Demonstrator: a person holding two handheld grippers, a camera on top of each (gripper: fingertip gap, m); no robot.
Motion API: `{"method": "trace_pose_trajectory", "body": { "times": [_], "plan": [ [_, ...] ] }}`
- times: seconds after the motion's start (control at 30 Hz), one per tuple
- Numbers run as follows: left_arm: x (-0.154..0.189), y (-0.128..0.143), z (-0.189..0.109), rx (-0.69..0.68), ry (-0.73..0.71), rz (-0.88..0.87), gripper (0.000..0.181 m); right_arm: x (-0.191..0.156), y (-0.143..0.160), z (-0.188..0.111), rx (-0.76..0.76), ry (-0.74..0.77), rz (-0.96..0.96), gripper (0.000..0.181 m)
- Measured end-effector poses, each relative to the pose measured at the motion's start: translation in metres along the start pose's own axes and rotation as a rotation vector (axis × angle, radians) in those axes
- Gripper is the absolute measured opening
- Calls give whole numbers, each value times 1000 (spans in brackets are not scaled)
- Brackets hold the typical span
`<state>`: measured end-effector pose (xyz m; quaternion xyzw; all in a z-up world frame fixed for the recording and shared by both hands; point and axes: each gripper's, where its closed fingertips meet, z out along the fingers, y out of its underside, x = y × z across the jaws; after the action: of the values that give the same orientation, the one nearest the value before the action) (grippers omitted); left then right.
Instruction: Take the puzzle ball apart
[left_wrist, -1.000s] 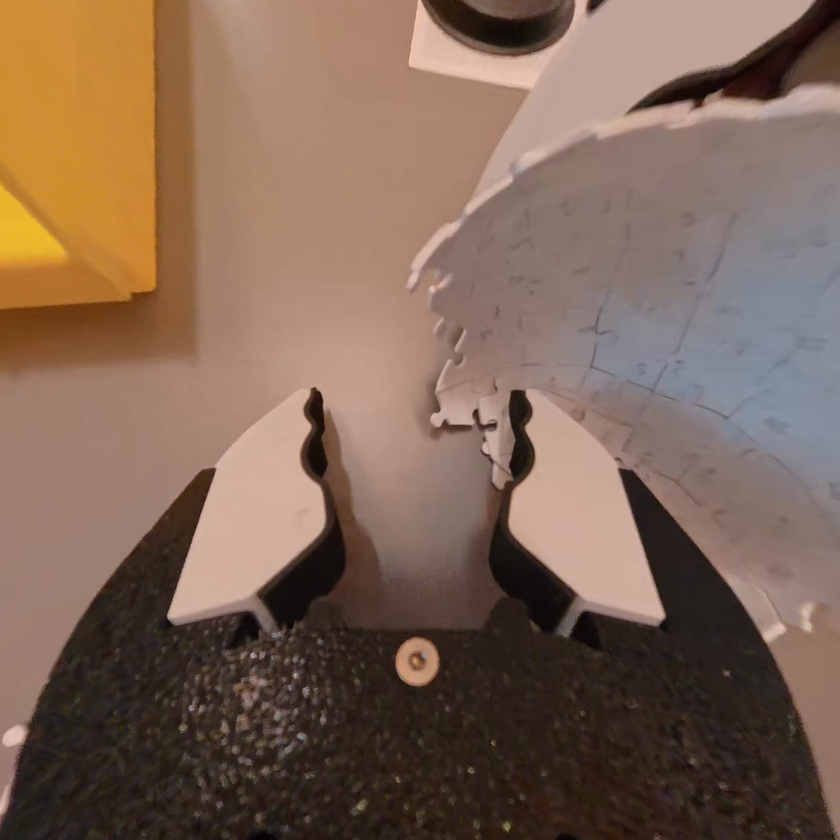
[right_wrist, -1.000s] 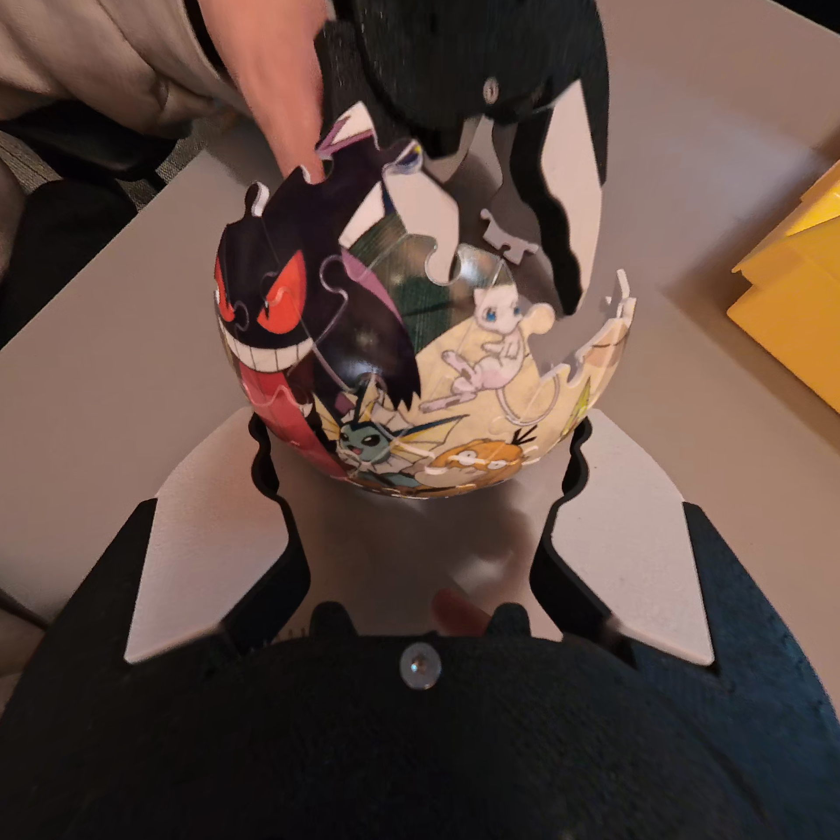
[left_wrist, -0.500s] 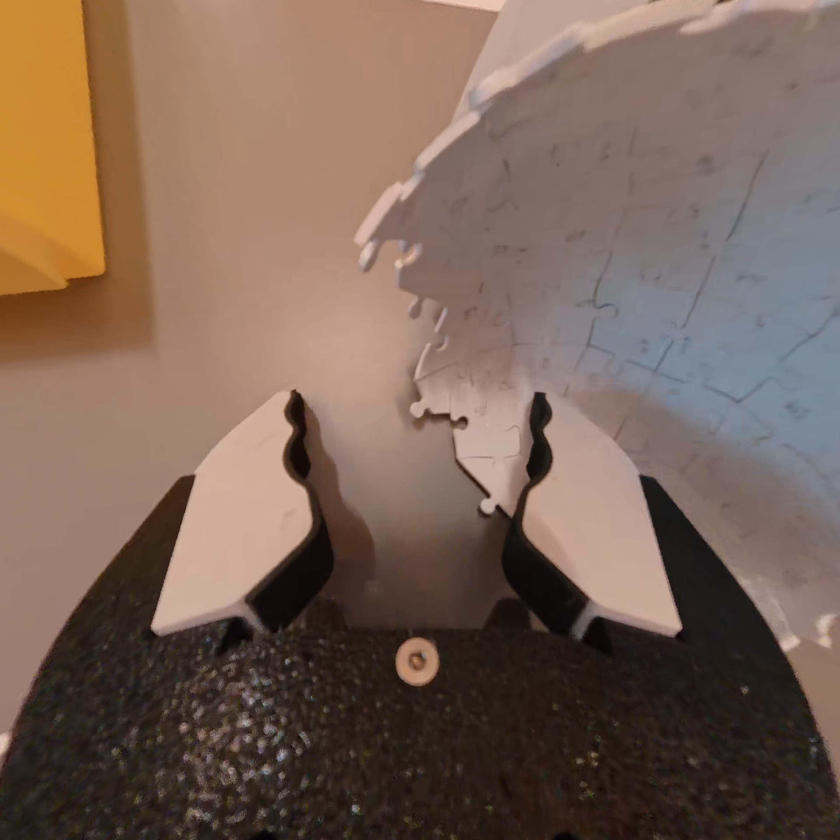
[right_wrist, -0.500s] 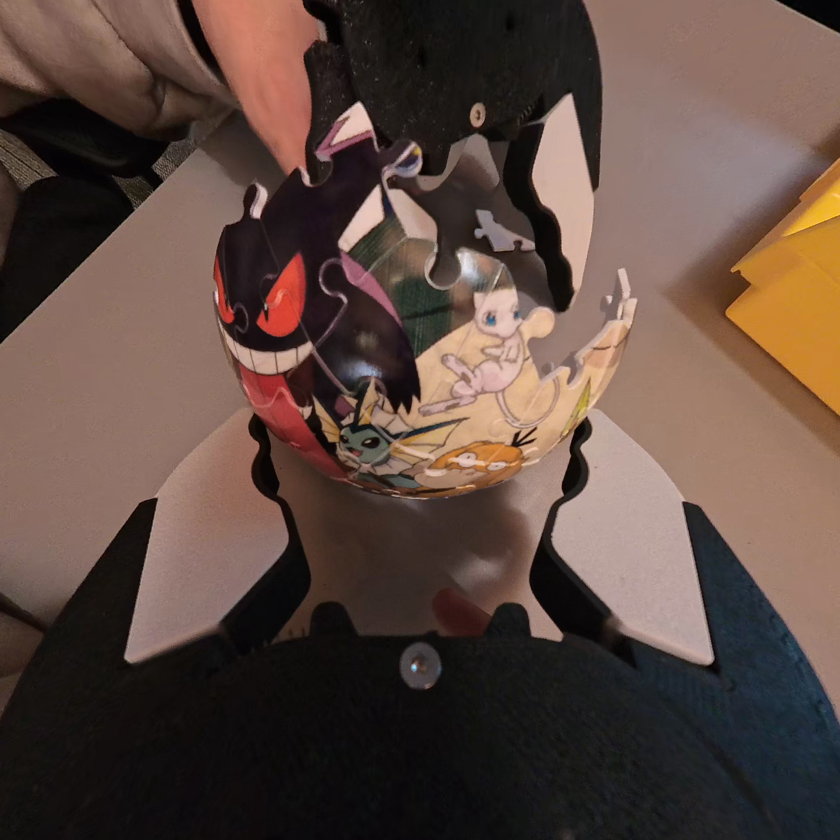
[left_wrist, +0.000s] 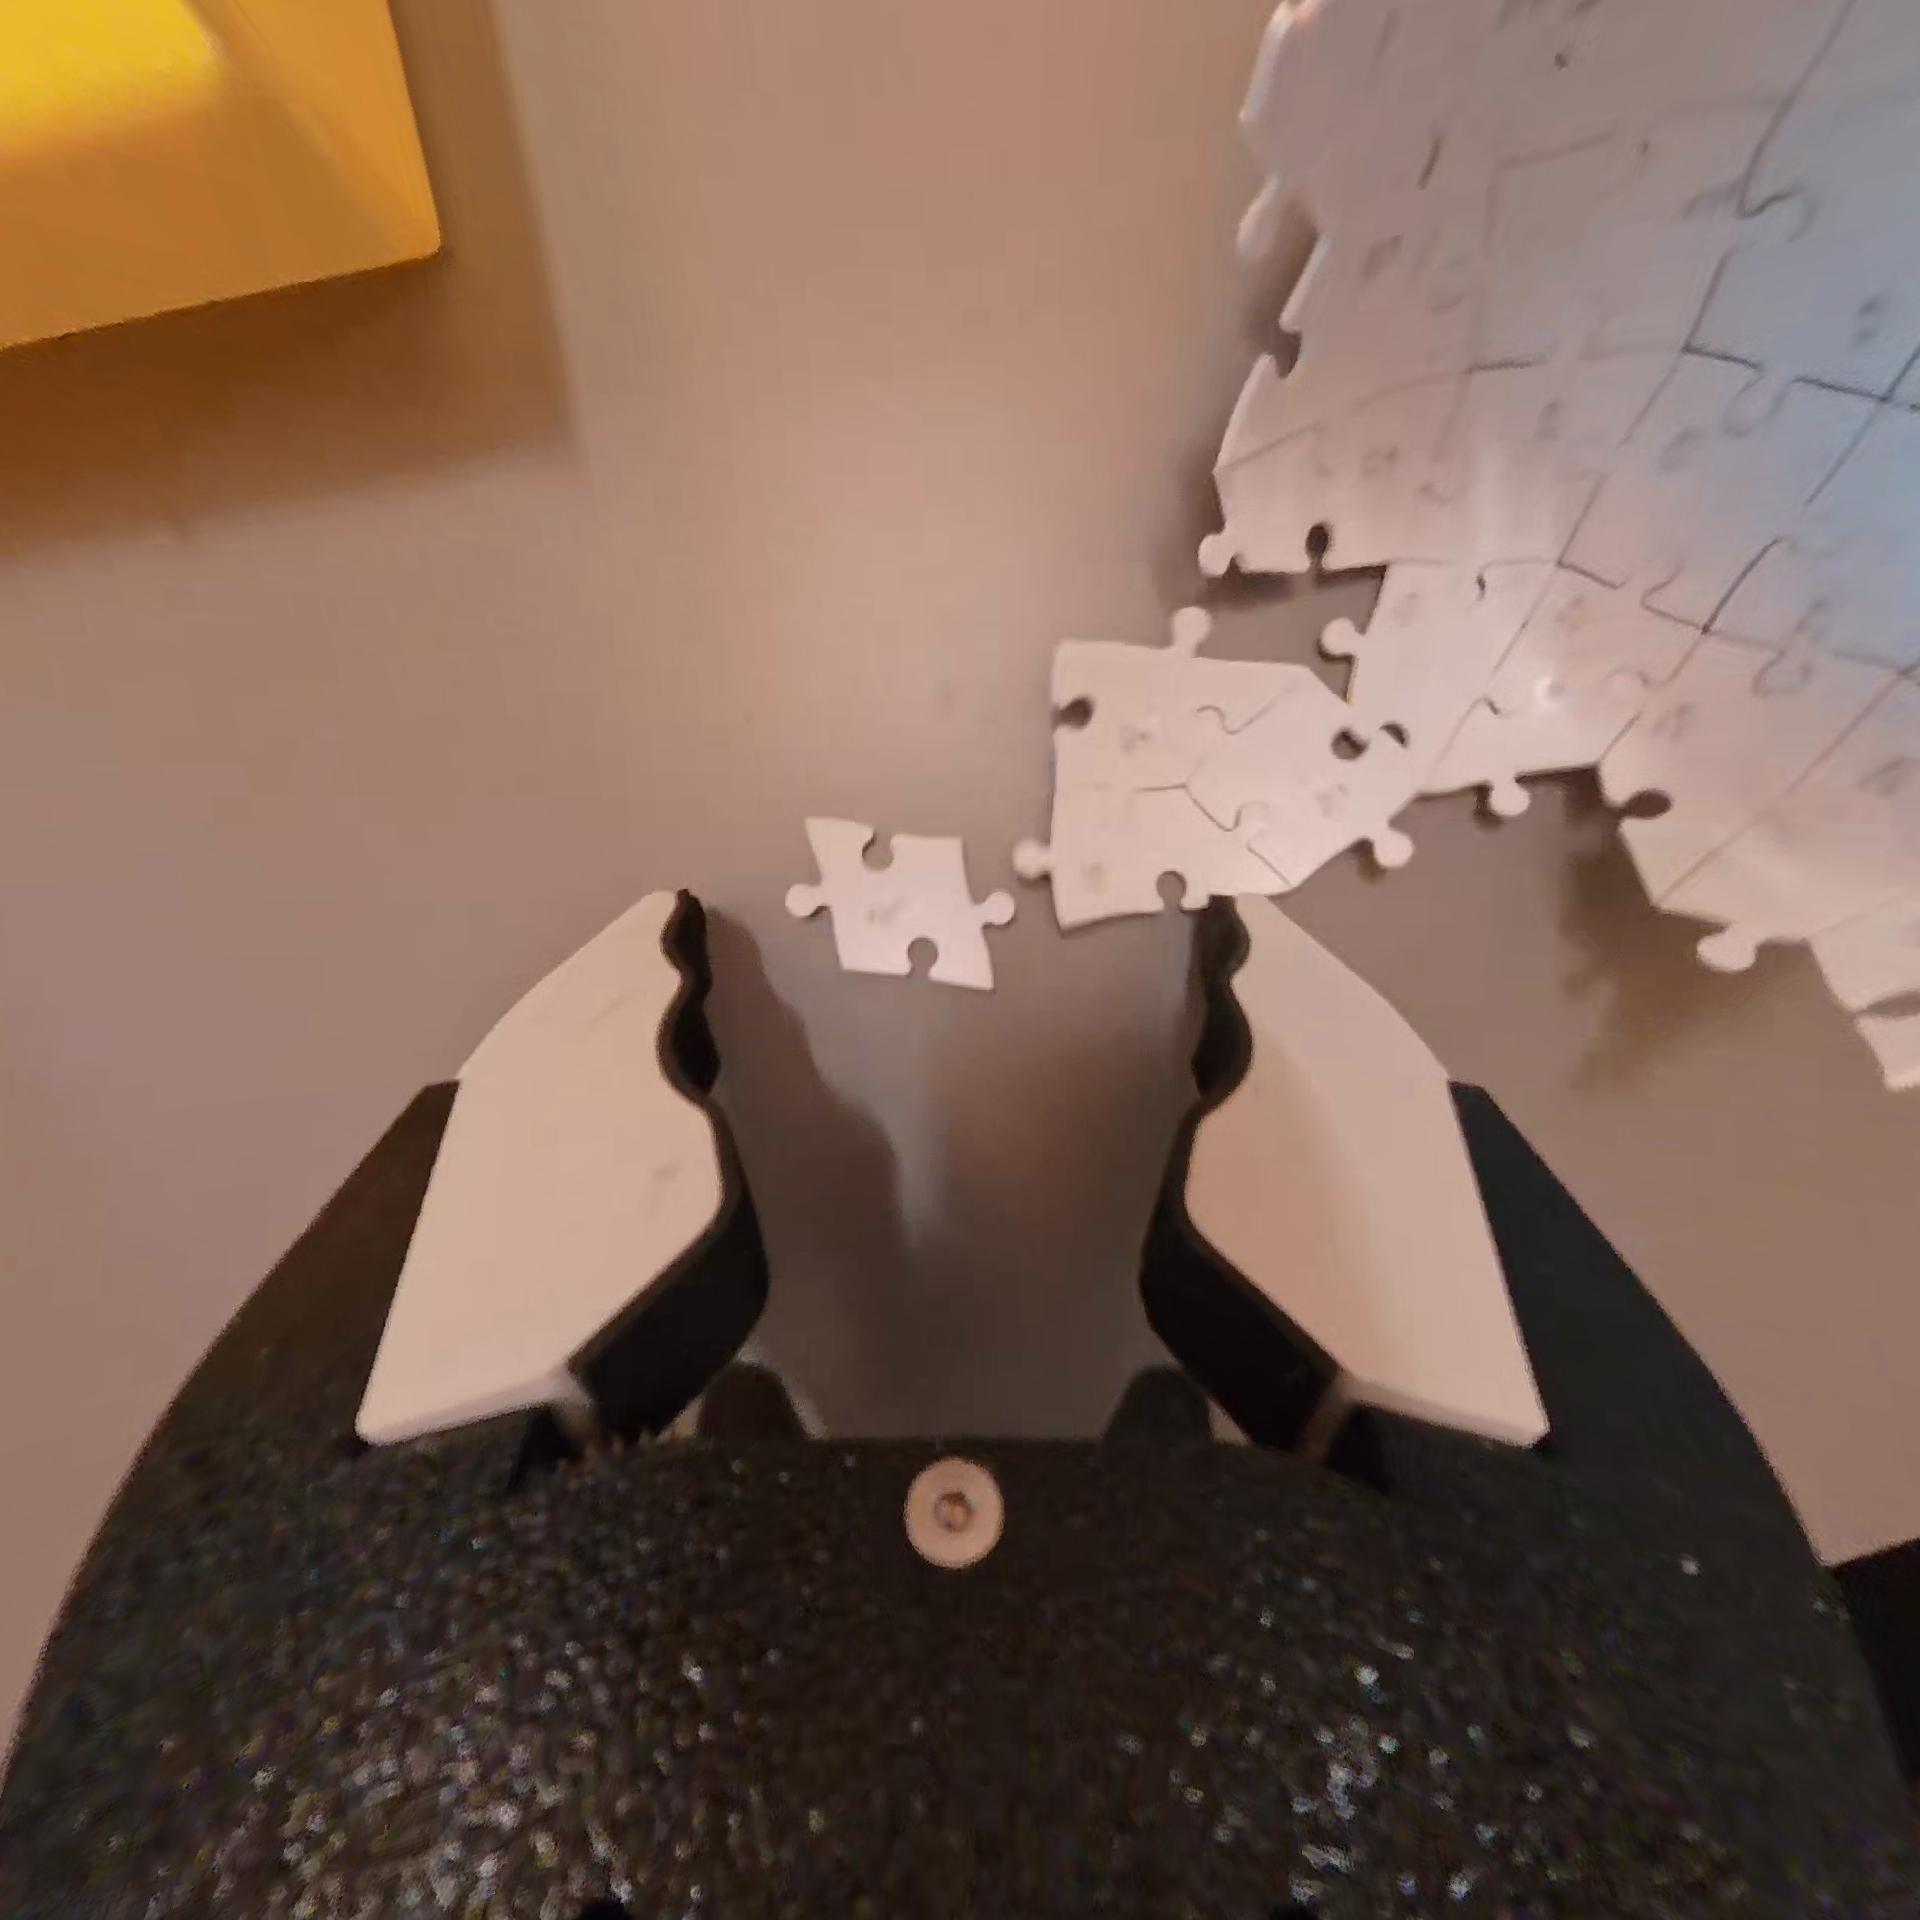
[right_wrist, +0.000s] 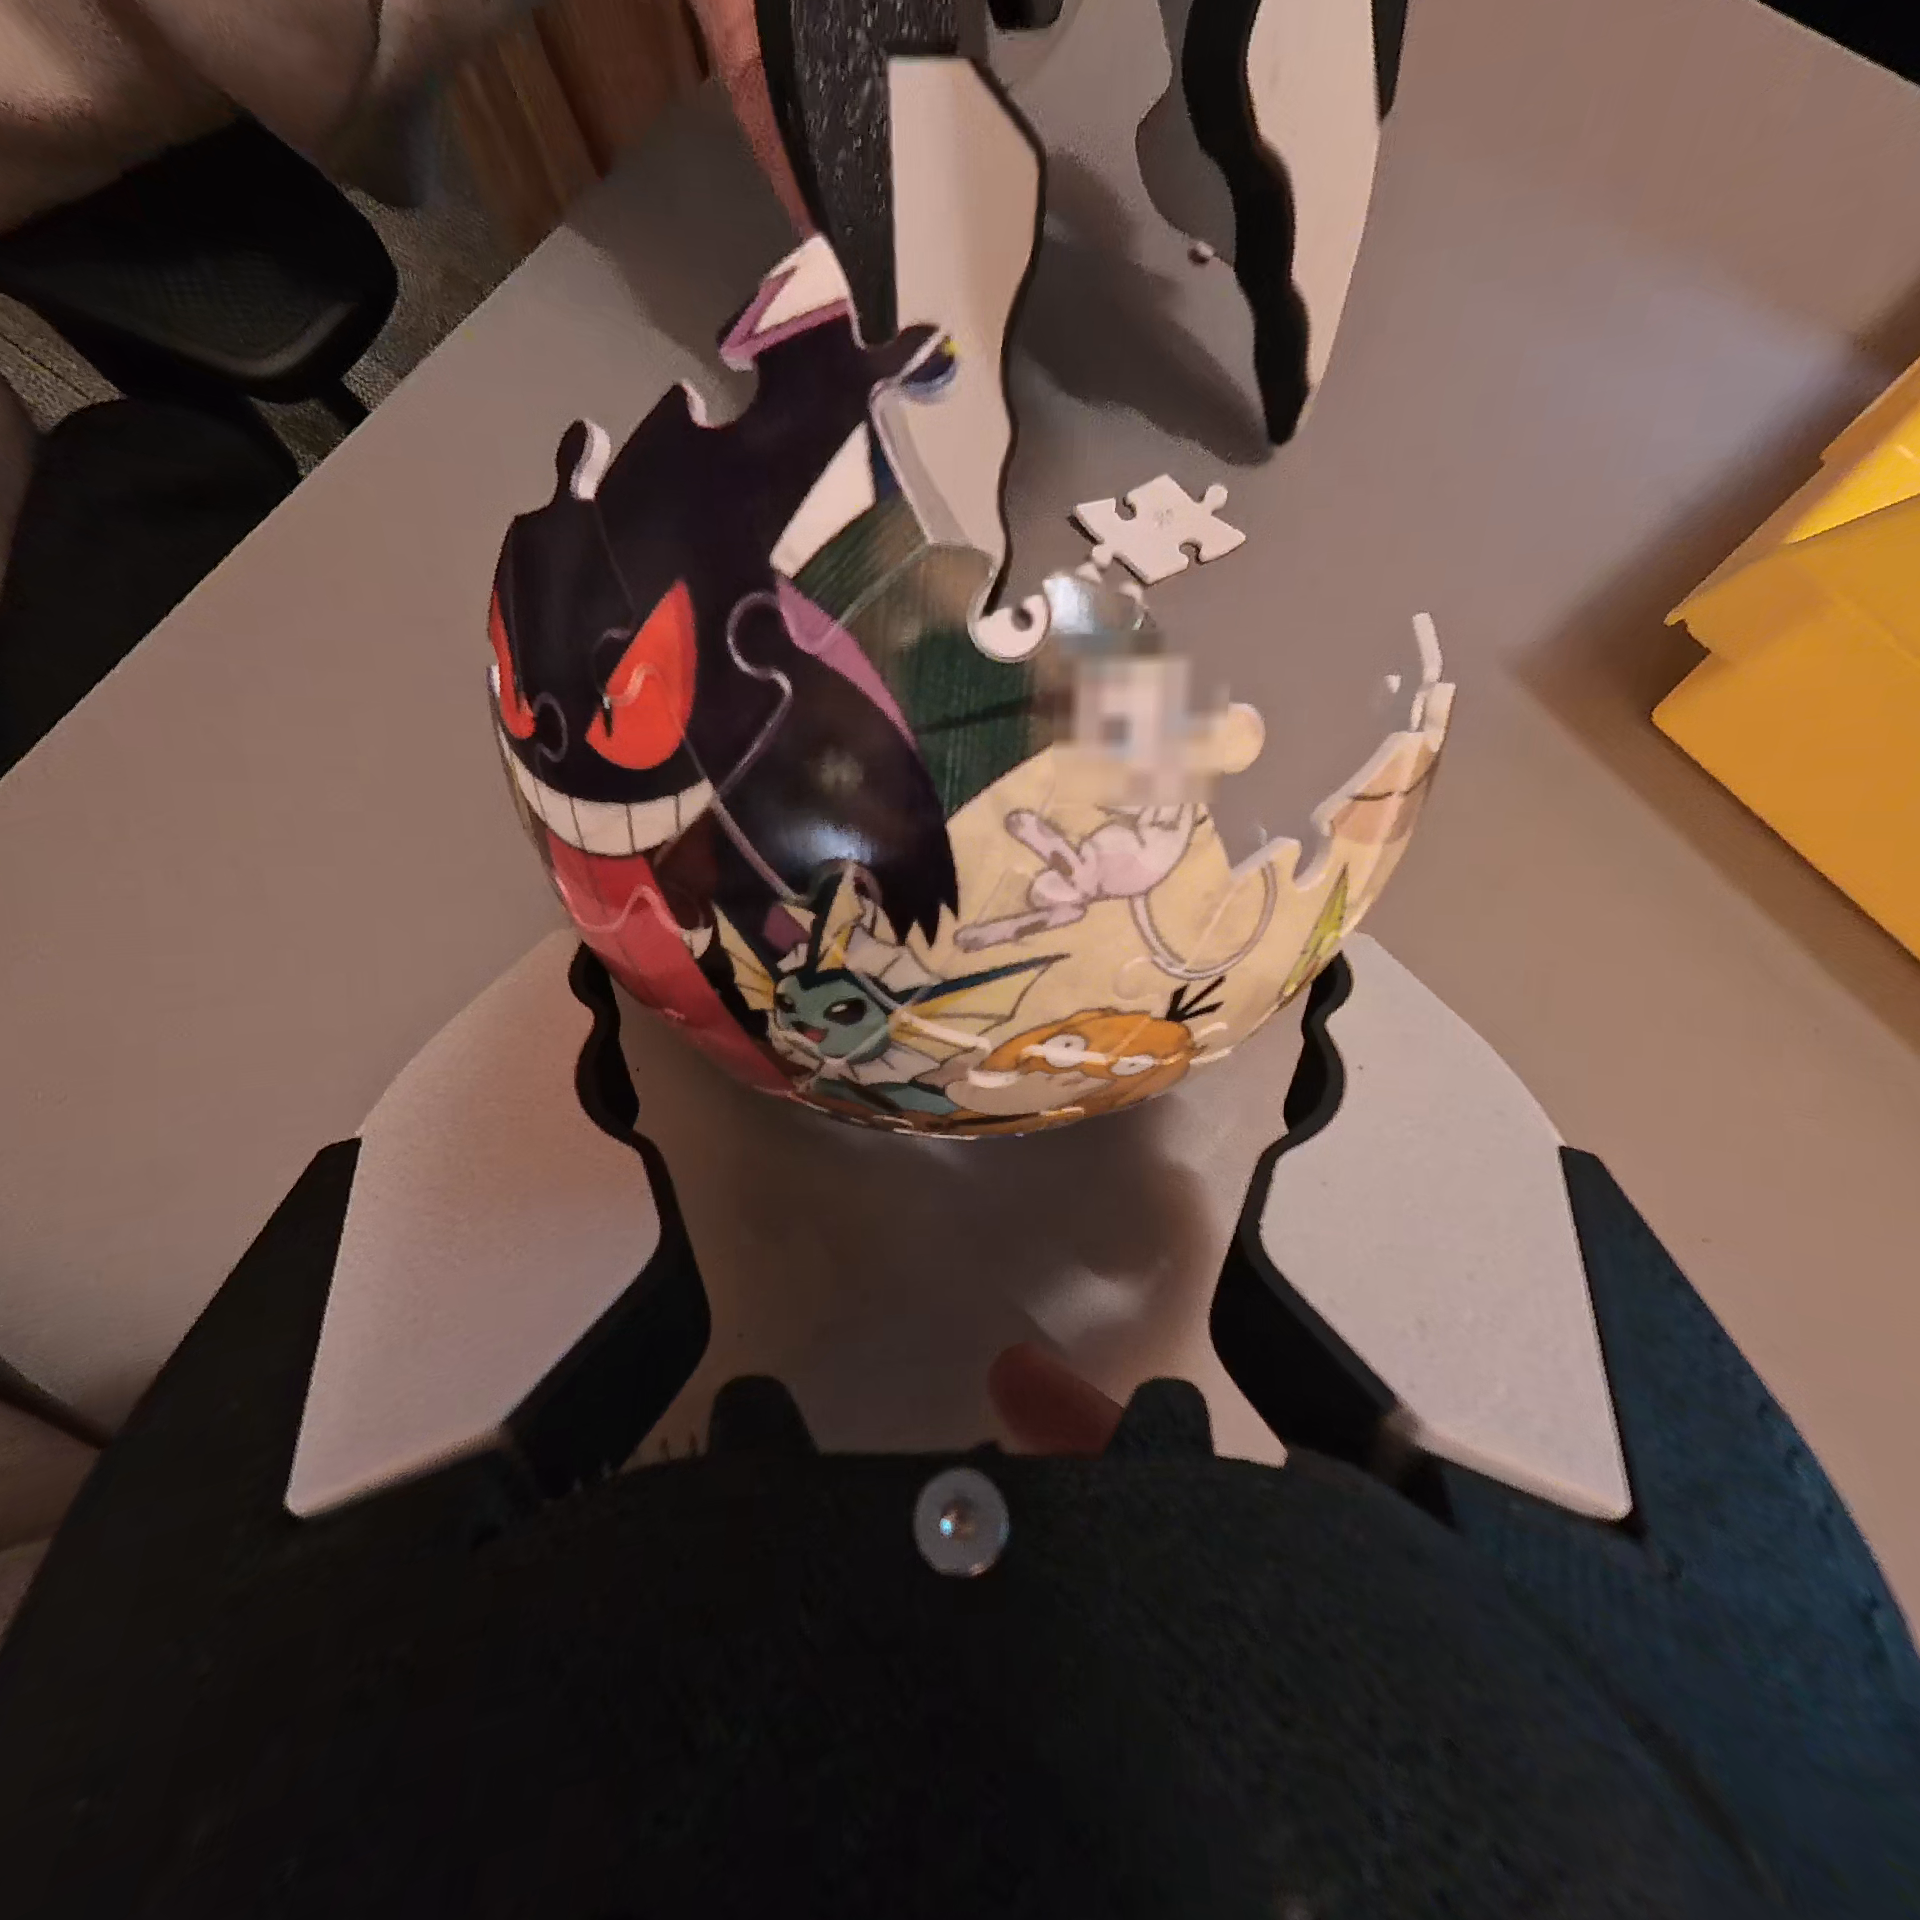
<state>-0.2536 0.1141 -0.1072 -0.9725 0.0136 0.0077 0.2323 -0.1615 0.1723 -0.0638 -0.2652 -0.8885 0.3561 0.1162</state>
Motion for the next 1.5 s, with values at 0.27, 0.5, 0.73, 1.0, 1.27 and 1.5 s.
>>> {"method": "trace_pose_trajectory", "body": {
  "times": [0.27,0.5,0.73,1.0,1.27,1.5],
  "plan": [
    [-2,-43,0,237,6,-89,79,2,0,-2,-3,16,-3,124],
    [-1,-14,7,70,10,-38,77,3,1,-4,-4,28,0,124],
    [10,11,-5,-41,70,52,76,3,0,-5,-3,28,-2,124],
    [-9,-15,-24,166,64,-12,61,3,0,-5,-1,26,-4,124],
    [-7,10,-8,35,87,29,26,2,0,-6,-2,27,-6,123],
    [14,12,-10,-2,185,28,15,2,0,-6,1,26,-2,122]
  ]
}}
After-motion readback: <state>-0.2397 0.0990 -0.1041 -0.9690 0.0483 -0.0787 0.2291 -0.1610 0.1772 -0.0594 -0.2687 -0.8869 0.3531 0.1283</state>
